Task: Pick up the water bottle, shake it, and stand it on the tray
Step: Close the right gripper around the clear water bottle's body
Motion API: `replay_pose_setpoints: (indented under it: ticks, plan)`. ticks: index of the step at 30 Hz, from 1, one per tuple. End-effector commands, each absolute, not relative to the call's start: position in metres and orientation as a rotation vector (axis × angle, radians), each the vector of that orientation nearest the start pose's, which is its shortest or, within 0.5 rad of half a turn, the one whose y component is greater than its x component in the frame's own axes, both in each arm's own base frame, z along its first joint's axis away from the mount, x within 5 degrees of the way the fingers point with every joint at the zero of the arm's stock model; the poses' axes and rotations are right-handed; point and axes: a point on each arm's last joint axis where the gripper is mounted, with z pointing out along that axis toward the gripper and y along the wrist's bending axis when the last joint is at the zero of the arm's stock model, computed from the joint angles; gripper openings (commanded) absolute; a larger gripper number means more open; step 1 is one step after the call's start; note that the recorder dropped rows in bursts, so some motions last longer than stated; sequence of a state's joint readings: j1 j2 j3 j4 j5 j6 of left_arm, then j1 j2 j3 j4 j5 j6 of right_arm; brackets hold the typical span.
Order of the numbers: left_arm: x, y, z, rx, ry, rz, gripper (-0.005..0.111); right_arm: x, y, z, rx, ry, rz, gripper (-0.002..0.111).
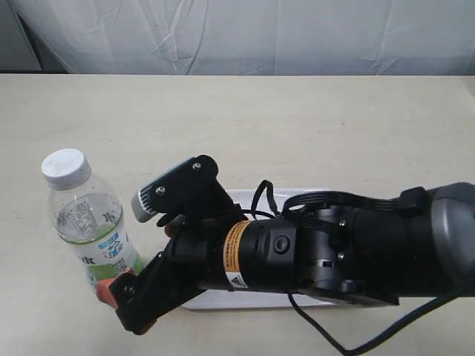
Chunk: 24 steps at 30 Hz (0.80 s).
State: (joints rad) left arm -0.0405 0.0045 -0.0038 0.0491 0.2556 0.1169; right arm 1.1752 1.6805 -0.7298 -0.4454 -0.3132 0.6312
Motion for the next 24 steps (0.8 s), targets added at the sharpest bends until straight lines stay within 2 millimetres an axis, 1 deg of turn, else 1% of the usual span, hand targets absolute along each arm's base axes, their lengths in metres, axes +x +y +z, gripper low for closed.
replay_pose_setpoints:
  ticks: [1,4,8,17,24]
  plan:
    - [0.055,-0.001,0.191,0.164,1.724,0.096,0.000,0.110,0.311,0.167,-1.191,1.905,0.976,0.104]
    - [0.055,-0.001,0.191,0.164,1.724,0.096,0.000,0.113,0.318,0.163,-1.197,1.895,0.984,0.104]
    - [0.055,-0.001,0.191,0.164,1.724,0.096,0.000,0.118,0.330,0.159,-1.247,1.846,0.948,0.104]
    - [0.055,-0.001,0.191,0.164,1.724,0.096,0.000,0.132,0.348,0.155,-1.165,1.849,0.919,0.104]
    - [0.055,-0.001,0.191,0.164,1.724,0.096,0.000,0.137,0.361,0.152,-1.146,1.816,0.952,0.104]
